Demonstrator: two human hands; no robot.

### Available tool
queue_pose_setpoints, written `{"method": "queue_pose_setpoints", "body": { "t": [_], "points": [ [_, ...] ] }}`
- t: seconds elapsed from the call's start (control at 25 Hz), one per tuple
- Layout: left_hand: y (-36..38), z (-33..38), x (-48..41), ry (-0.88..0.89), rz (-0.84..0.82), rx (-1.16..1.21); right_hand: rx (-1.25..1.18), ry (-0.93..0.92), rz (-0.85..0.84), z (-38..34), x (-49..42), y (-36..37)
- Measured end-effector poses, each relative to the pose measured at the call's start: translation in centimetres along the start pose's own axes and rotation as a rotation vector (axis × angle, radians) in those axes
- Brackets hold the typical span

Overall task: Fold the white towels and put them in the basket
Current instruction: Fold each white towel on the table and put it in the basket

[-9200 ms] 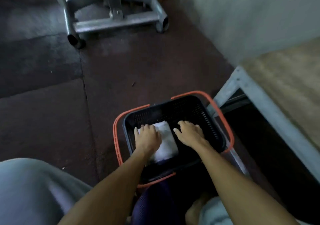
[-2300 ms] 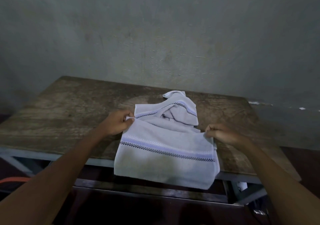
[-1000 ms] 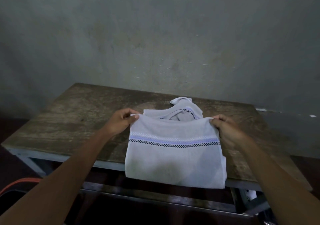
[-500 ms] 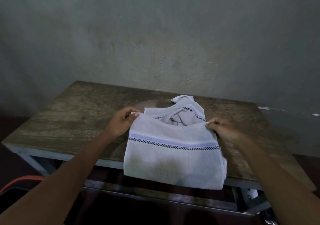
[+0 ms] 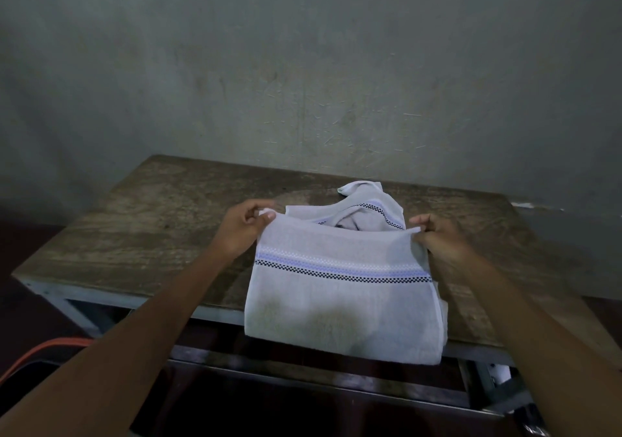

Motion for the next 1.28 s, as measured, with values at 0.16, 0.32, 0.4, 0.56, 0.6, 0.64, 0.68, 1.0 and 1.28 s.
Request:
{"method": "queue_pose_setpoints", "body": {
  "t": [0.16,0.32,0.4,0.56,0.6,0.64,0.68,1.0,1.28],
  "points": [
    [-1.9,3.8,1.5,0.145,-0.172,-0.233,0.495,-0.333,-0.195,-3.7,1.5,-2.7],
    [-6.0,8.6,3.9,0.349,-0.130,-0.476,0.661,-0.453,-0.272,-9.2,4.6,-6.3],
    [-8.2,12.0,5.0,0.455,-0.080,-0.628,0.699,-0.526,-0.289,-12.7,5.8,-8.4],
    [-12.4,19.6,6.6,0.749,0.066,-0.760,0.752,-0.680,-0.162,-21.2,6.7,-13.1],
    [-13.4,21.5,7.0,0.785,0.098,-0.772,0.743,-0.701,-0.143,-23.1,7.1,-14.0],
    [-14.2,23.2,7.4,0.805,0.130,-0.783,0.737,-0.723,-0.126,-24.9,7.5,-14.8],
    [-14.9,24.8,7.9,0.806,0.159,-0.773,0.723,-0.750,-0.100,-26.5,8.0,-15.6],
    [-17.6,29.1,10.7,0.520,0.103,-0.159,0.592,-0.777,-0.143,-31.7,10.7,-17.8],
    [-17.4,28.7,13.0,0.850,0.329,-1.326,0.557,-0.711,-0.277,-31.2,11.6,-16.9]
  ]
}}
Point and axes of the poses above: each hand's wrist, its own x-axis away from the middle knuckle, its own y-axis out of the palm, z = x × y, the point moved 2 cm from there along -x, towards the middle knuckle, and after that the axes turned 9 degrees about -y, right-handed, at the moved point
